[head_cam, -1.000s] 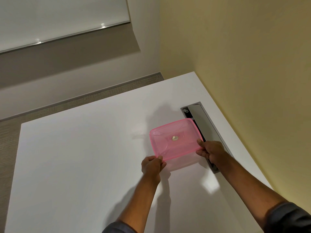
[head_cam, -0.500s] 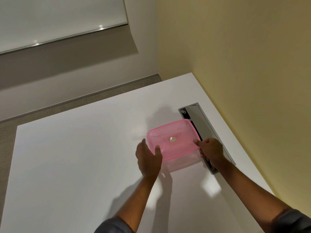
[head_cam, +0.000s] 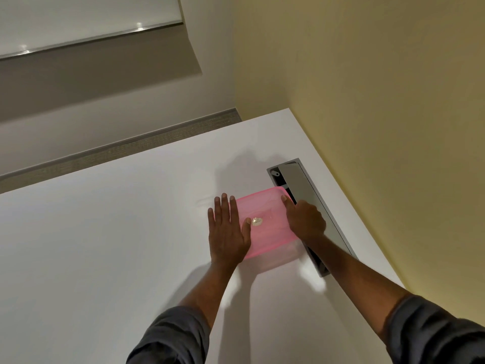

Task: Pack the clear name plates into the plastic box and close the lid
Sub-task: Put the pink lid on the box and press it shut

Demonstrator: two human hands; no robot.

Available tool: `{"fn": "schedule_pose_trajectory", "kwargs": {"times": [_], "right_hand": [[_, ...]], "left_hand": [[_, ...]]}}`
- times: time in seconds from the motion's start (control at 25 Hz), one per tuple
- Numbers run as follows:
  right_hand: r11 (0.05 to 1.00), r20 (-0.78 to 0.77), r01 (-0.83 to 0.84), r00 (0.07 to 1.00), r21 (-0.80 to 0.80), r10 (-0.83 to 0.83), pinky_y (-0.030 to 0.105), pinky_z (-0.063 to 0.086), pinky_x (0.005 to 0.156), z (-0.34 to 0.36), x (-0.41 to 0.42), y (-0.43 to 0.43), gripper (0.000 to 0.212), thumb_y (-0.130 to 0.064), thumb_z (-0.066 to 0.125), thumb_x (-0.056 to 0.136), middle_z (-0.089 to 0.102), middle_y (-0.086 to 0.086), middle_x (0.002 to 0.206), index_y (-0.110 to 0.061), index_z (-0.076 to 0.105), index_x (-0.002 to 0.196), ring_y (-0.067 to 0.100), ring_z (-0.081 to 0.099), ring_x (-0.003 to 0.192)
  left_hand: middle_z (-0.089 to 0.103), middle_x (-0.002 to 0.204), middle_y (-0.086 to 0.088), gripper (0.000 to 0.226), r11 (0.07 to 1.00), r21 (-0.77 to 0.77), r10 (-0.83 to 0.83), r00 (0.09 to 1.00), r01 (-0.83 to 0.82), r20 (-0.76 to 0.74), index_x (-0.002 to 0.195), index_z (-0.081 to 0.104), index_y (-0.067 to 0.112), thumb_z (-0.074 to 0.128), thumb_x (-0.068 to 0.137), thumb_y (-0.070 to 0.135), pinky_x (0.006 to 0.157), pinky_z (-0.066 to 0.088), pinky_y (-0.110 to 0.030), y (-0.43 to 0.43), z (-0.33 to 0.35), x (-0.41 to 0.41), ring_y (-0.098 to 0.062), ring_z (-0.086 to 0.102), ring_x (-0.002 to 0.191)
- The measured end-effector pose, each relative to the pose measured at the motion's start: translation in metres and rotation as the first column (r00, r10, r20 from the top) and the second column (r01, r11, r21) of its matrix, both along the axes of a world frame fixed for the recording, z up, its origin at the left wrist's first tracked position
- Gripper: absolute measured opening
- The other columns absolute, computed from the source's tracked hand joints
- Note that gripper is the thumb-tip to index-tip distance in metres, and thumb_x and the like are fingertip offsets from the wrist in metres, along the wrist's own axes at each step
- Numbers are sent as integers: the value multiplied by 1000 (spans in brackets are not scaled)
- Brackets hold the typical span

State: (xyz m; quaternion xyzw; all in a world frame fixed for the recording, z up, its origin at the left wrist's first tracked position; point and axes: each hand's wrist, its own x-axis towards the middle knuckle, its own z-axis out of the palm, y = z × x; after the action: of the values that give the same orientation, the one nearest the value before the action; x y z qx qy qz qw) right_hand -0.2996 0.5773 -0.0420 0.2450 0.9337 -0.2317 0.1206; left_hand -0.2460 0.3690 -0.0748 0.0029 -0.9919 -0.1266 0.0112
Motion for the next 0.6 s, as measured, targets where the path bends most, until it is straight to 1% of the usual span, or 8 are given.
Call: {"fn": "schedule_pose_trajectory", "kwargs": {"times": [0.04,0.12,0.16,0.24,0.32,0.36,0.48,0.6], "right_hand": [[999,-11,36,999,33,-36,37,45,73,-4,1,-5,80,-79,30,99,71,13,106,-9,65,114,36,70,97],[993,-79,95,993,71,-89,36,41,70,-11,6,-11,82,-80,27,98,71,14,105,-9,63,116,36,70,94],[991,-113,111,988,71,-103,36,40,68,-14,8,-13,81,-79,26,99,71,15,102,-8,62,114,36,69,89],[993,-143,112,984,45,-105,35,40,67,-18,7,-12,77,-75,24,101,71,14,97,-9,62,110,31,61,77],[995,-166,100,982,27,-94,35,40,66,-23,7,-7,72,-71,24,103,70,13,92,-9,61,106,27,54,73],[995,-181,97,979,14,-93,34,40,65,-26,7,-6,70,-70,25,104,69,12,89,-10,61,103,27,53,72],[997,-253,66,965,-39,-73,32,43,58,-34,8,-2,65,-66,27,107,66,6,78,-12,60,94,27,60,66],[993,-335,22,941,-112,-58,25,46,48,-41,8,1,61,-58,27,111,64,2,65,-15,60,83,23,65,56]], "left_hand": [[17,179,-18,75,1000,-6,0,1000,0,-10,169,26,4,34,111,50,135,17,-56,0,-3,0,-36,10,168],[15,180,-17,75,1000,-26,-1,1000,0,-9,170,24,5,31,111,52,134,17,-56,-1,-7,-2,-36,9,168],[15,180,-17,76,999,-40,2,1000,-2,-8,170,23,6,29,111,54,134,18,-57,-1,-9,-2,-35,9,169],[13,180,-16,78,999,-51,11,1000,-11,1,170,21,7,25,111,58,135,17,-56,0,-12,-3,-34,8,169],[12,180,-16,81,998,-57,14,1000,-14,-1,171,19,8,22,111,62,135,16,-56,0,-14,-3,-34,7,169],[12,180,-16,81,998,-61,16,1000,-16,-8,171,19,8,22,111,62,135,17,-56,0,-15,-3,-34,7,169],[13,180,-15,81,999,-44,21,1000,-22,-15,171,20,8,26,110,63,135,17,-57,-1,-18,-3,-34,7,169],[14,180,-15,82,999,-36,26,999,-27,-34,171,20,10,28,110,64,136,13,-56,0,-22,-3,-34,7,169]]}}
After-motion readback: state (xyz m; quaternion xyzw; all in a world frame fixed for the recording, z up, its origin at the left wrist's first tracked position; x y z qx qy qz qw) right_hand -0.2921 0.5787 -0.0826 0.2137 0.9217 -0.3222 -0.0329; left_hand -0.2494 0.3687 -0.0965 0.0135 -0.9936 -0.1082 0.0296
